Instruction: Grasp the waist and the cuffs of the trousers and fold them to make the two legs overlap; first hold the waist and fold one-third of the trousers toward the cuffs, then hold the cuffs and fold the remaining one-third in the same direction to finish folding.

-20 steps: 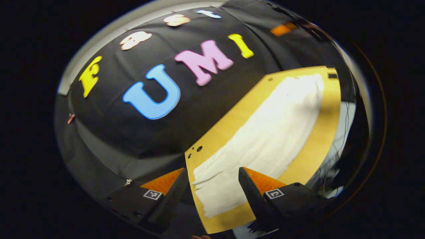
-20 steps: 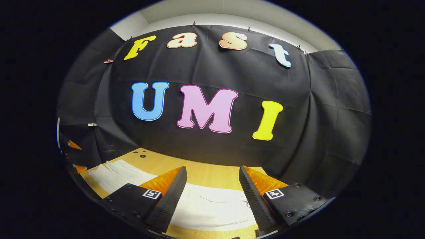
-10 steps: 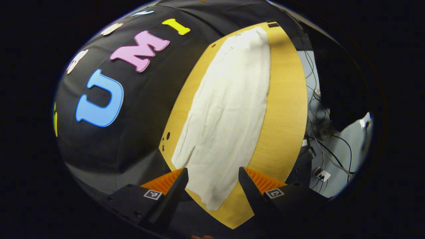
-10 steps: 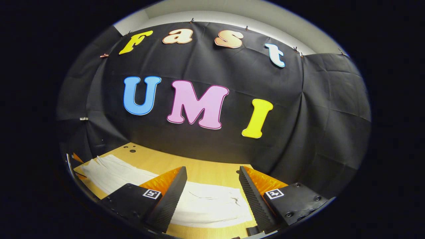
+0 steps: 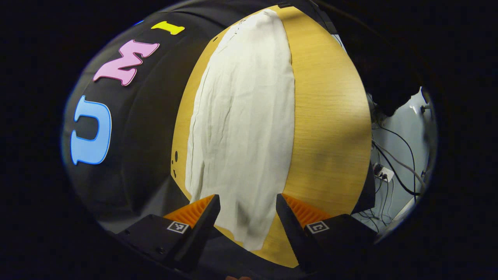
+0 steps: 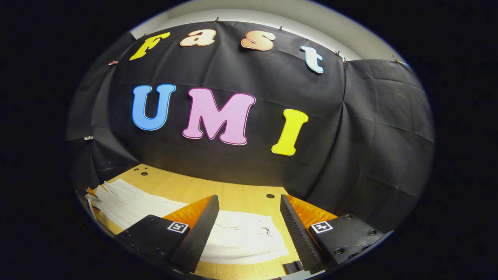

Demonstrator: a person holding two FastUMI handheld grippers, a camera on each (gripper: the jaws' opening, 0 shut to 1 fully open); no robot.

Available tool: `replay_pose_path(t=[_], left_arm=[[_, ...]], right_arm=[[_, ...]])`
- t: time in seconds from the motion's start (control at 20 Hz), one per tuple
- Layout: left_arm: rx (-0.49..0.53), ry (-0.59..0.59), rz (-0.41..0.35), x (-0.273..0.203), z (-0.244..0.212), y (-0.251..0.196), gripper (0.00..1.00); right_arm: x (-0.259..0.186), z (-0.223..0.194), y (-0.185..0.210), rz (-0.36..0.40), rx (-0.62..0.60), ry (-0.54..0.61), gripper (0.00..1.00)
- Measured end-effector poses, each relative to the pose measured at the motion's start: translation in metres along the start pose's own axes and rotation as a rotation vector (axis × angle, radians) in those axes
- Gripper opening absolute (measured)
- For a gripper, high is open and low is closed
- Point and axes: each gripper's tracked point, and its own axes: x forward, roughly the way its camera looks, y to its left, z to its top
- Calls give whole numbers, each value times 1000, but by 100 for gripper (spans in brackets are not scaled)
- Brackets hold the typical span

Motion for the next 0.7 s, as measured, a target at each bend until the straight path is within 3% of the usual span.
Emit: replay_pose_path(t=[0.25,0.3,0.35,0.5,0.7], left_arm=[[-12,35,-39,31,-8,15,89],[-9,54,-51,36,-11,13,67],[5,73,-64,41,-14,12,56],[27,93,-81,48,-14,11,9],[-23,111,-119,48,-14,13,6]], right_arm=[[6,-21,-11,-6,-35,55,97],[6,-28,-15,-4,-58,71,98],[6,-35,-19,1,-90,85,98],[5,-61,-32,25,-223,134,97],[11,-112,-54,76,-412,212,98]])
